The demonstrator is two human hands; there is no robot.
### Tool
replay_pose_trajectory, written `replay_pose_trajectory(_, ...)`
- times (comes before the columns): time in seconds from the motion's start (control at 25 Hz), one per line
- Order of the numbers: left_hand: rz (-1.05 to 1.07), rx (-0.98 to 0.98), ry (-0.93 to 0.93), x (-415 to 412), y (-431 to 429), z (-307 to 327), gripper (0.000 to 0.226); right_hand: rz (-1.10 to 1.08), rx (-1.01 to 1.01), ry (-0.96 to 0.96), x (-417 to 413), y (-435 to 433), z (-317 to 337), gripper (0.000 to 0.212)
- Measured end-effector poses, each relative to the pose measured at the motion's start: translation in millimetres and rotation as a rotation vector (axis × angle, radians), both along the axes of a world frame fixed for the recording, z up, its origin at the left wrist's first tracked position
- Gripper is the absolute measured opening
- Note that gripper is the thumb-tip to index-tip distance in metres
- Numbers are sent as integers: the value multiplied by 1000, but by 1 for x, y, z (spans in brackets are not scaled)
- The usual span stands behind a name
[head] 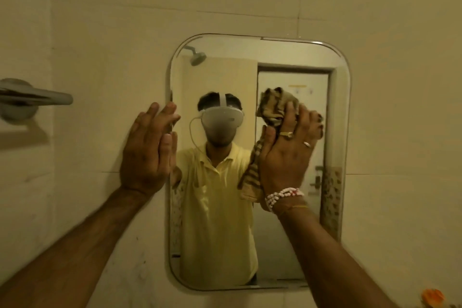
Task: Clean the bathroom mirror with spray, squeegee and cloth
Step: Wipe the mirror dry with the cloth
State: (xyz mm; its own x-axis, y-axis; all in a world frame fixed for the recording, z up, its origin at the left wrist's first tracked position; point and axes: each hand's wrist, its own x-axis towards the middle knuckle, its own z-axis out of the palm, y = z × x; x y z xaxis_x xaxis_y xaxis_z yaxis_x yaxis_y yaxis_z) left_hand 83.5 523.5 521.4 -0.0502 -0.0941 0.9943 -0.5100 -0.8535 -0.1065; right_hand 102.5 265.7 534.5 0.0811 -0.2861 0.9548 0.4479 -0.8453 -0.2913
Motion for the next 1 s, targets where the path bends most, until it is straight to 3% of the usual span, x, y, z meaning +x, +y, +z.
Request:
replay_pose_trajectory(0.12,-149,-32,1,-1,2,0,45,76,-123,-34,-5,65,4,57)
replay_pose_trajectory(0.32,-175,-101,-5,0,7,-1,48,109,-414,-60,-11,151,-35,60)
replay_pose_trajectory(0.52,-278,-66,70,-2,7,0,24,67,-617,-92,-4,117,-70,57)
replay_pose_trajectory(0.6,-251,-81,90,-4,4,1,29,61,-663,-83,-3,86,-75,55)
replay_pose_trajectory(0.72,-12,4,26,-7,2,1,49,31,-626,-39,0,31,-76,57)
replay_pose_trajectory(0.8,95,53,7,-7,1,2,48,-4,-547,-12,3,-8,-72,56)
replay_pose_trajectory(1.0,115,57,2,-3,1,-1,47,-27,-224,-8,7,-89,-71,52)
